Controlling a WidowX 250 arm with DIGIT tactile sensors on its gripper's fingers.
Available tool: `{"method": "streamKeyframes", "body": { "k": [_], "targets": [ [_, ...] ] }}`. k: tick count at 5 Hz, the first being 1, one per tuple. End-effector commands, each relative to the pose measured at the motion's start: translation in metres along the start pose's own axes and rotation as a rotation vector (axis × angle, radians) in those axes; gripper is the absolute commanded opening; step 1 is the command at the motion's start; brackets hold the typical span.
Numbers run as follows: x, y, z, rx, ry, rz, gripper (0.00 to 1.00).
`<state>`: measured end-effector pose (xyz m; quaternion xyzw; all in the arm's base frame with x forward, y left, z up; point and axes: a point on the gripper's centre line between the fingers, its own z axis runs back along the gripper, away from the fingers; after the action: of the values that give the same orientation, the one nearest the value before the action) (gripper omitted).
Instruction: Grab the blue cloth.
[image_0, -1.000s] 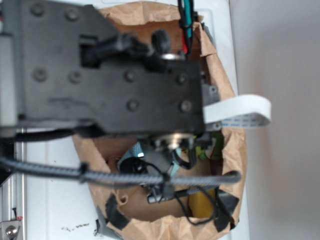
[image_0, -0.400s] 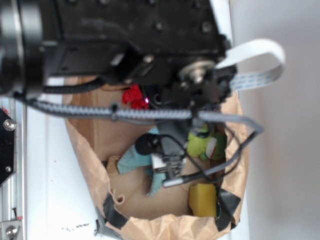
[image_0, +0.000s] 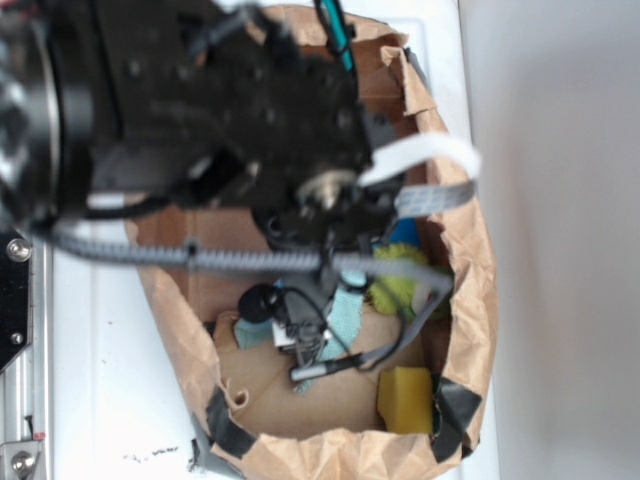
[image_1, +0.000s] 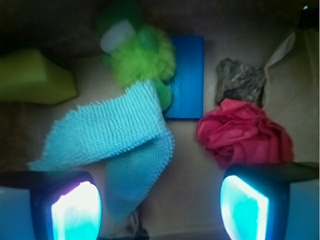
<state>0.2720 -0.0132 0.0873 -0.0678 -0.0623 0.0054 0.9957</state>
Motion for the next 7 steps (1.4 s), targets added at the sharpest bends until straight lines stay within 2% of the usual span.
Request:
{"method": "streamKeyframes", "body": {
  "k": [1, 2, 3, 4, 6, 7],
  "targets": [
    [0.003, -0.026, -0.029, 0.021, -0.010, -0.126, 1.00],
    [0.003, -0.029, -0.037, 0.042, -0.014, -0.169, 1.00],
    [0.003, -0.031, -0.037, 0.072, -0.044, -0.158, 0.00],
    [0.009, -0.031, -0.038, 0.094, -0.068, -0.158, 0.00],
    [0.015, -0.030, -0.039, 0.113, -0.076, -0.180, 0.00],
    [0.019, -0.029, -0.023, 0.085, -0.101, -0.160, 0.00]
  ]
}}
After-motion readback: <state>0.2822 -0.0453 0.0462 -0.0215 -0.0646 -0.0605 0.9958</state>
